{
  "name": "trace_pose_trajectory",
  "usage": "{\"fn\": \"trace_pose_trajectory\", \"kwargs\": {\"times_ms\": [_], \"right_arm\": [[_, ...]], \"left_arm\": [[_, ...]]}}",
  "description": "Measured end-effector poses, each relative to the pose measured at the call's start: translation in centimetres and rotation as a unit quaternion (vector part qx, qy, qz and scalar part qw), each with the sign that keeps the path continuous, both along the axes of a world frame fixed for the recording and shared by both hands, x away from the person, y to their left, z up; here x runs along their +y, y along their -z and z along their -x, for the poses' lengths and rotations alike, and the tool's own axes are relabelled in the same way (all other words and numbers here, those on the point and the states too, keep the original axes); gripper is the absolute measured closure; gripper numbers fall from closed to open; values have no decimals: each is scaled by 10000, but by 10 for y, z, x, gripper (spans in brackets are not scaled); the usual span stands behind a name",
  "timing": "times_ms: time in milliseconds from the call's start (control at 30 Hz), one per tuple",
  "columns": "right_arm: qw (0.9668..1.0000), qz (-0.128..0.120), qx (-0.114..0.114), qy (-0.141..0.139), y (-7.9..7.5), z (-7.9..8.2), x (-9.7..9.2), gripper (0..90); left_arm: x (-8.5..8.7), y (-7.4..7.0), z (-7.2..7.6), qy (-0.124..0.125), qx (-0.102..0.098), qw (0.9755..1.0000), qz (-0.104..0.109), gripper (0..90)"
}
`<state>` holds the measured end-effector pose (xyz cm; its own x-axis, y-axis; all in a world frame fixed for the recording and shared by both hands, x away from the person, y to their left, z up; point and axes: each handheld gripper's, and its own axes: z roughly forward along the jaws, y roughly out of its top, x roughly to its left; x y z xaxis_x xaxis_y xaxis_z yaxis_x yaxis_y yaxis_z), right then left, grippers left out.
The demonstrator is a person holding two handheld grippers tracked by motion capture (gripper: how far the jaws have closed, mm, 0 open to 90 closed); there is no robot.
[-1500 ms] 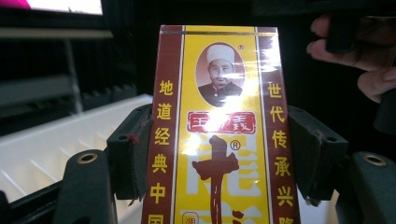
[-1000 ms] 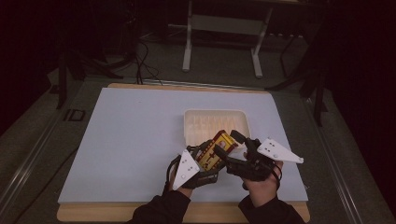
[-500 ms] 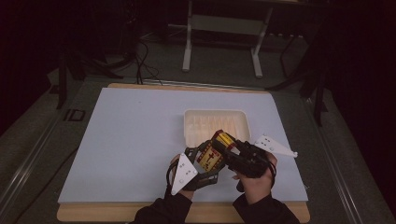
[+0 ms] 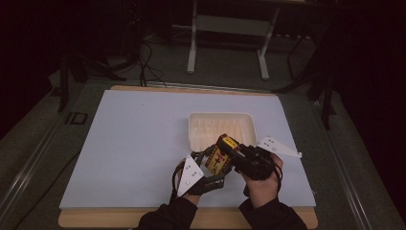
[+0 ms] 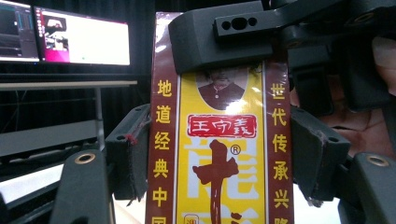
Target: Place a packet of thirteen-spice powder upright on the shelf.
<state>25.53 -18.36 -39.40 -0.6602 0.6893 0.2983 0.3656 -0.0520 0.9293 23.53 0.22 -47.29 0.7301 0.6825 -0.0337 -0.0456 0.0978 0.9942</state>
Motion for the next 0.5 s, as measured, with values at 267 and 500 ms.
{"fn": "trace_pose_trajectory", "kwargs": {"times_ms": [267, 500], "right_arm": [[9991, 287, -321, -10, -6, -1, 7, 677], [9975, 413, -531, 197, -13, -4, 10, 678]], "left_arm": [[2, -8, -3, -90, 80, 9998, -134, 269], [8, -11, -2, -245, 155, 9994, -183, 156]]}}
